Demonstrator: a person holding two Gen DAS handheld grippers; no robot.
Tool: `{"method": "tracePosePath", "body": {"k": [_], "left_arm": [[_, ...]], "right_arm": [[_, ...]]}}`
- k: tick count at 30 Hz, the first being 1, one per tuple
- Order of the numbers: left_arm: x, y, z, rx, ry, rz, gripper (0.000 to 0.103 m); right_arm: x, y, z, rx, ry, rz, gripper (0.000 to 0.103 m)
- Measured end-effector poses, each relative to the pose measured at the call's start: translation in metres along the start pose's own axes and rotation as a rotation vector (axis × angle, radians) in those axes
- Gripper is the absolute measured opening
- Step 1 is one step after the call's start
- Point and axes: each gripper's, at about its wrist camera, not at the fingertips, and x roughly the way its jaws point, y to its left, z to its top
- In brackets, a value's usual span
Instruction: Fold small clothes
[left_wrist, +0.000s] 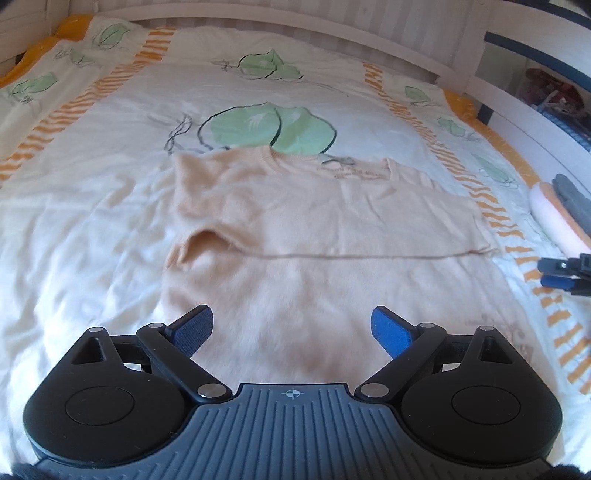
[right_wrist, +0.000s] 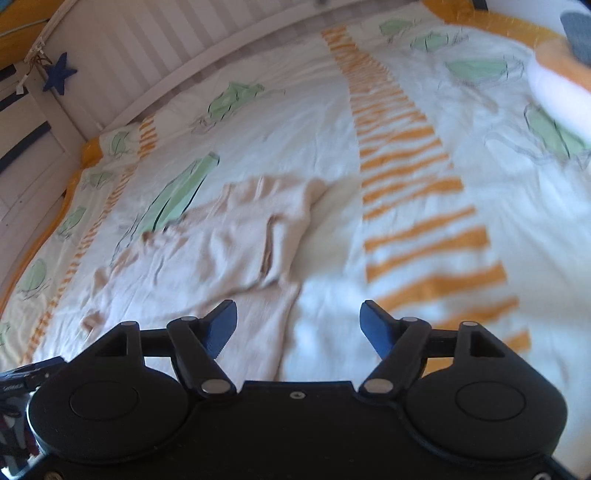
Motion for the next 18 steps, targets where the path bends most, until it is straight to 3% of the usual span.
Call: {"method": "tracePosePath", "body": {"k": [8,18], "left_arm": [[-0.043,0.017,-0.027,-0.059,0.015,0.038,0.093],[-0.07,0.03,-0.068,-0.142,0.056,0.044,0.093]], "right_arm": [[-0.028,0.005,-0.061,0.125,0.128,0.031,0.094],[-0.047,0.032,-0.099,0.115,0.235,0.077,0.103]]}}
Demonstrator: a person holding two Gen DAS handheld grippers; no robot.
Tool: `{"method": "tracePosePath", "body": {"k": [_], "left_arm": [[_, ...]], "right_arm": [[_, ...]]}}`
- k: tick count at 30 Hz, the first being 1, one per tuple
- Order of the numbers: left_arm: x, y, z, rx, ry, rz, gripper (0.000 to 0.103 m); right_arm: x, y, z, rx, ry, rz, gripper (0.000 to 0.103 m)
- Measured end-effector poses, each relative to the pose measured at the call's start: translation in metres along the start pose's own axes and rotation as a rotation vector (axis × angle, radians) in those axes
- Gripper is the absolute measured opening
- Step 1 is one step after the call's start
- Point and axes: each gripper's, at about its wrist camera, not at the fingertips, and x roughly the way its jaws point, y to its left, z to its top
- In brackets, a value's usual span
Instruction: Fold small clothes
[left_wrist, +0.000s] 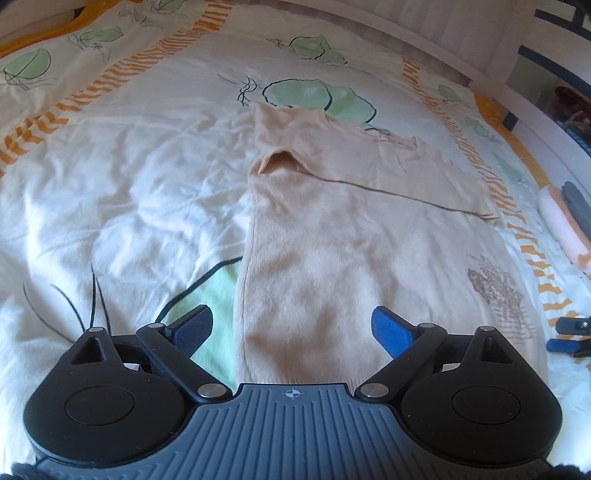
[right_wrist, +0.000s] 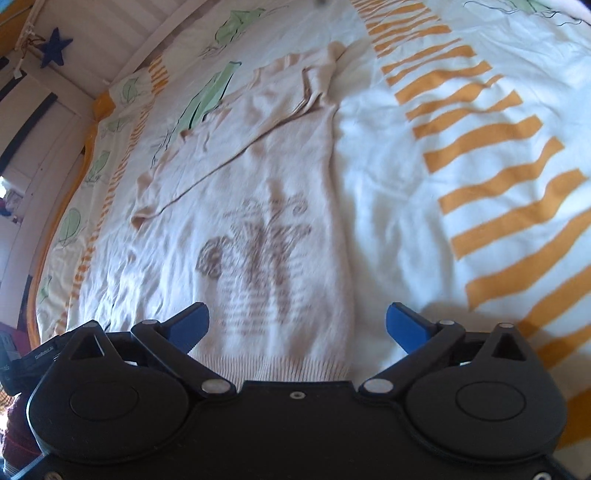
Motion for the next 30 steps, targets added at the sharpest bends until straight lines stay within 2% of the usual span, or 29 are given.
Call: {"method": "tracePosePath", "body": {"k": [3,12,20,30], "left_arm": [[-0.003,0.005,-0.007,-0.023,0.017,-0.002,0.094],[0.022,0.008,-0.017,-0.021,0.165,-0.049,0.094],[0.028,0.003,-0.022,0.008,0.179,-0.047,0.102],[0.037,-0.002,-0.019,0.024,0.223,-0.015,0.102]], "right_arm": [[0.001,0.004,-0.01,-0.008,0.017,-0.003,0.103],[0.009,0.017,-0.032,-0.087,0.064,0.001,0.103],[0.013,0.018,-0.039,-0.113,0.062,0.024,0.103],[0.014,0.01,-0.04,-0.083,0.038,0.086,0.103]]}}
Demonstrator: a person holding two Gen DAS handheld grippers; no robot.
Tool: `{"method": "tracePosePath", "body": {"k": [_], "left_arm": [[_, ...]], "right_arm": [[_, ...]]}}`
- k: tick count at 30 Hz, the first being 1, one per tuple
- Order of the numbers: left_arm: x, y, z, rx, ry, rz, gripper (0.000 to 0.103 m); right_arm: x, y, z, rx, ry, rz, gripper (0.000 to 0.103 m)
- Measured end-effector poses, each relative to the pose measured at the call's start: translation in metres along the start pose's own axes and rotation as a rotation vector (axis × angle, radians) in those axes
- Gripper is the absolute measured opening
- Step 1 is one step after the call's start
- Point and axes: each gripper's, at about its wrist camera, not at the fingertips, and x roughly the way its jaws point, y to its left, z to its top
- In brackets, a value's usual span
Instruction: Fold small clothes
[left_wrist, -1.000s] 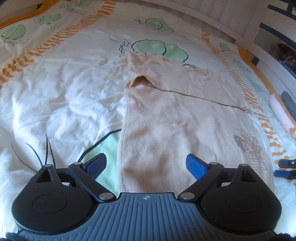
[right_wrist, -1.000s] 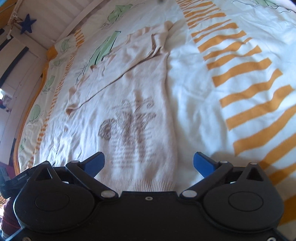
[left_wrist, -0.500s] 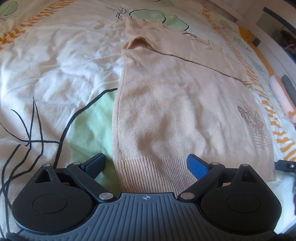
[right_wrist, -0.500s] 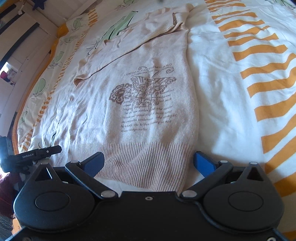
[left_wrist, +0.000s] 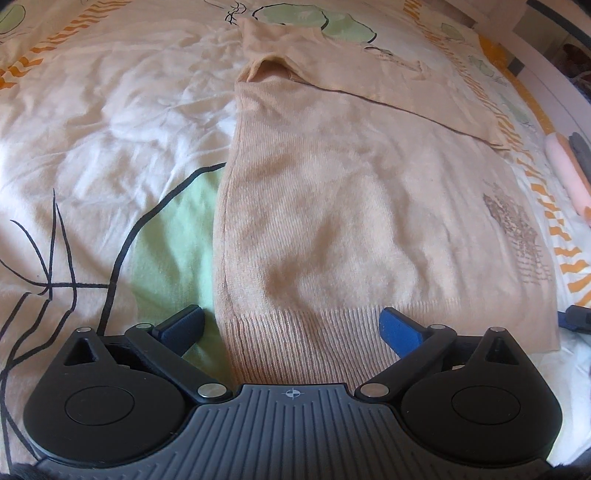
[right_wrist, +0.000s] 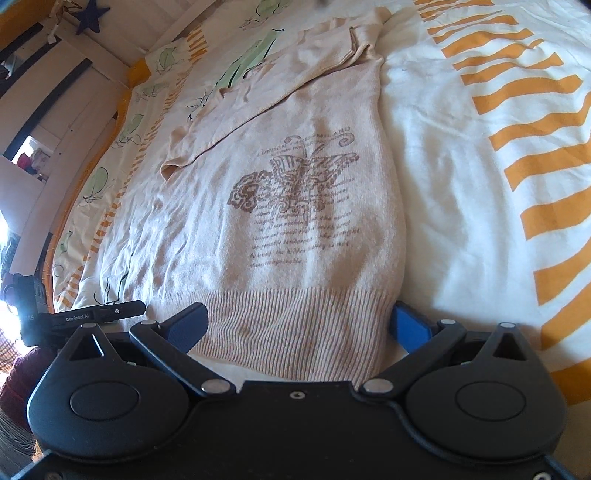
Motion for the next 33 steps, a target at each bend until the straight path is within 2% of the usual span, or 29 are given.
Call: {"method": "tracePosePath", "body": {"k": [10,11,12,14,17,20,22,23,25,26,27,29,33], "left_arm": [[0.003,-0.001,0.005,-0.021,0.011,0.015,0.1],[0.002,0.0,0.004,-0.021,0.003,0.019,0.097],[0.0,0.0,0.004,-0.025,-0.008,0.03,0.088],[-0.005,0.003,0.002,-0.037,-0.031,0.048,0.076],[-0.008,0.007,0.0,-0.062,-0.053,0.045,0.064],[-0.011,0.011,0.0,-0.078,-0.066,0.042,0.055],[-0.012,0.012,0.0,-0.089,-0.077,0.04,0.047],[-0.014,0.013,-0.001,-0.095,-0.084,0.041,0.042],[-0.016,0.015,-0.002,-0.108,-0.098,0.024,0.028],[-0.018,0.016,-0.003,-0.115,-0.104,0.006,0.019],[-0.019,0.017,-0.004,-0.123,-0.109,-0.01,0.014],[-0.022,0.019,-0.005,-0.136,-0.126,-0.023,0.007],[-0.034,0.016,-0.007,-0.13,-0.201,-0.049,0.006]], "right_arm": [[-0.002,-0.006,0.001,0.023,0.001,0.043,0.103],[-0.002,-0.006,0.001,0.02,0.003,0.044,0.103],[-0.002,-0.005,0.001,0.016,0.007,0.046,0.103],[-0.001,-0.003,0.0,0.007,0.011,0.045,0.103],[0.0,0.0,0.0,-0.012,0.018,0.042,0.102],[0.0,0.002,-0.001,-0.016,0.017,0.018,0.089],[-0.001,0.0,-0.001,-0.003,0.017,0.013,0.06],[0.0,-0.002,-0.001,0.009,0.024,0.014,0.055],[0.001,-0.006,-0.002,0.028,0.033,0.022,0.036],[0.002,-0.006,-0.002,0.03,0.039,0.032,0.029],[0.003,-0.005,-0.002,0.027,0.043,0.039,0.023],[0.002,0.0,-0.003,-0.005,0.037,0.034,0.023],[-0.005,0.006,-0.004,-0.036,-0.005,0.056,0.021]]}}
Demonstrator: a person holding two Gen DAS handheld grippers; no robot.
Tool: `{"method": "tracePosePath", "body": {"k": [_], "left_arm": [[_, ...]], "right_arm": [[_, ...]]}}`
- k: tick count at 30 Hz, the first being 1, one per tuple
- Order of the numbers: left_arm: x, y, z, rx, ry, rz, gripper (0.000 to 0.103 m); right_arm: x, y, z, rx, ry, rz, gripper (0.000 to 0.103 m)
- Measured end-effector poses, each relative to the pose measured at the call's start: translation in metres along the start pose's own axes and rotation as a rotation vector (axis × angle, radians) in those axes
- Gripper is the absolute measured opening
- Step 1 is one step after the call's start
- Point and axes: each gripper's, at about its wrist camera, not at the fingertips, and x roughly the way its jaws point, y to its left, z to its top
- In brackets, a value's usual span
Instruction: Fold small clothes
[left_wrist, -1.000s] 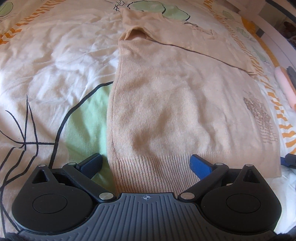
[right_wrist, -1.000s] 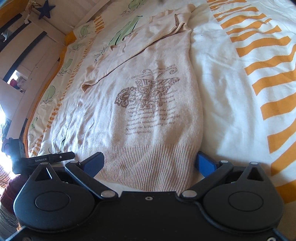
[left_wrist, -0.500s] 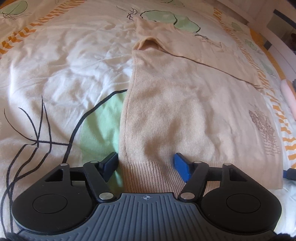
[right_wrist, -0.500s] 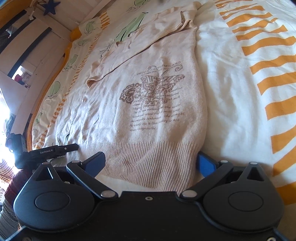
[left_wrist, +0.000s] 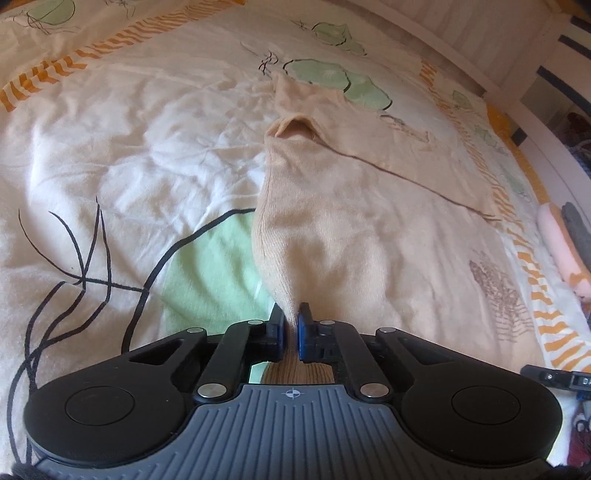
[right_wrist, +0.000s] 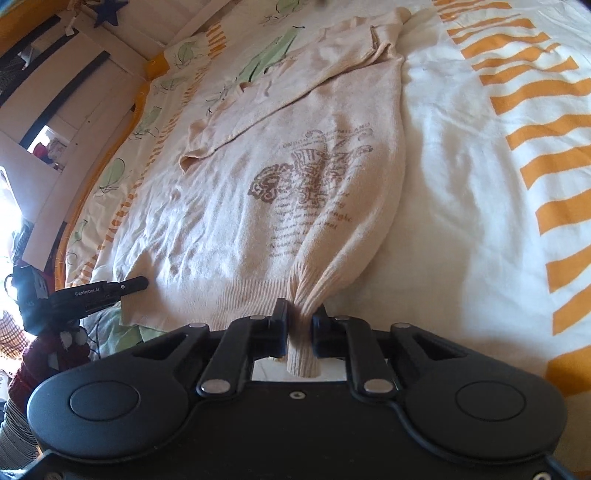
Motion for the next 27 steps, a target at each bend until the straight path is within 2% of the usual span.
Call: {"method": "tracePosePath", "body": {"k": [6,10,14,21,27], "left_arm": [[-0.016,-0.005,0.004,-0.043,-0.077,-0.085,0.006],[-0.021,-0.006,0.012,-0.068,-0.115,-0.103,0.006],[-0.024,-0.004,0.026,-0.104,-0.154,-0.148,0.006],[-0.025,-0.009,0.053,-0.118,-0.21,-0.174,0.006],[-0.016,-0.013,0.1,-0.142,-0.272,-0.219,0.006]], "right_arm": [[-0.023,0.005,0.008,0.011,-0.133,0.093,0.02],[-0.033,0.004,0.018,0.036,-0.213,0.142,0.016],[-0.036,0.006,0.032,0.042,-0.264,0.158,0.015],[-0.035,-0.001,0.056,0.075,-0.31,0.198,0.015],[-0.033,-0.005,0.098,0.07,-0.368,0.219,0.015]]}}
